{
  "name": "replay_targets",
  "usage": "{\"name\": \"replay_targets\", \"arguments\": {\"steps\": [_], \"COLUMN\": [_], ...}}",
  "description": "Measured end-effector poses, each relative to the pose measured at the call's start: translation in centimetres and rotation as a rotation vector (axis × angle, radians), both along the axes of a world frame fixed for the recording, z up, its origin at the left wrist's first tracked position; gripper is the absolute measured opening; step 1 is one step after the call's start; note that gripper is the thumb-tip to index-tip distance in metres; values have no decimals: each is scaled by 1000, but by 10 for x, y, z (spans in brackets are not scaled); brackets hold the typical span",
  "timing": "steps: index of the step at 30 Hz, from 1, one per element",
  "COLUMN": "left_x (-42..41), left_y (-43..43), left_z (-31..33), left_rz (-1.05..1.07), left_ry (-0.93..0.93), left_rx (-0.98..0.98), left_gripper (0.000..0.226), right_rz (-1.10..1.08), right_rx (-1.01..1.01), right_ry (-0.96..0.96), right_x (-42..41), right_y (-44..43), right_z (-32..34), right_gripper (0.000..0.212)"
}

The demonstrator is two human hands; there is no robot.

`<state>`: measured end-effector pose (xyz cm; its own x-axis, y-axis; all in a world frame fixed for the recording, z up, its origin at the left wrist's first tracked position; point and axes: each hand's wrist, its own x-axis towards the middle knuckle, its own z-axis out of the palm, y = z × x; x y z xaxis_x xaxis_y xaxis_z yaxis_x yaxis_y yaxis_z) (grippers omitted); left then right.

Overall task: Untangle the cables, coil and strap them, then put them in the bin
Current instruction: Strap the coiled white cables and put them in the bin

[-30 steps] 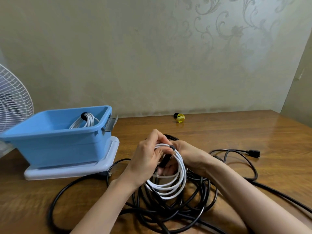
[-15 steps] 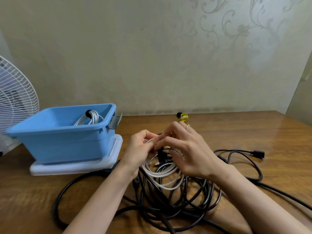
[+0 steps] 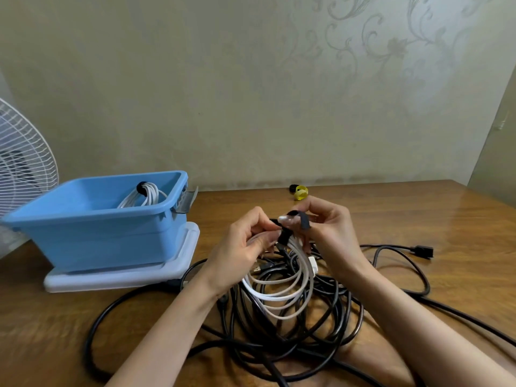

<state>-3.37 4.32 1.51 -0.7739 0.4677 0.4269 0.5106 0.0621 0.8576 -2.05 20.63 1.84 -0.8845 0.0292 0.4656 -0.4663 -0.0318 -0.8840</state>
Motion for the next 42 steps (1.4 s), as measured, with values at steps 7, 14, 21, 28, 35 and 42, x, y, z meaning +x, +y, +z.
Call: {"name": "replay_targets", "arguments": {"steps": [7,14,21,28,35,42], "left_x": [-1,3,-2,1,-1,-6], "left_y": [-2,3,5,3,-3,-7], "left_z": [-5,-8,-9,-2,1,2], "left_rz": [-9,125,163,204,90,91], "left_ry": [130,303,501,134,-398,-594], "left_rx": [-86,-77,-107,108,217,224], "left_gripper": [8,19,15,22,13,17], "right_rz": [104,191,367,-258,-209,-245], "right_rx": [-229,-178,-47,168,850,1121], "right_ry": [-328,-580,-708,58,695,781], "right_x": [-6,-10,-8,-3,1,-6], "right_y": [4,3,3,-5,2,3], "right_z": [1,-3,-5,-8,-6,-11], "right_gripper": [11,27,21,20,33,25]}}
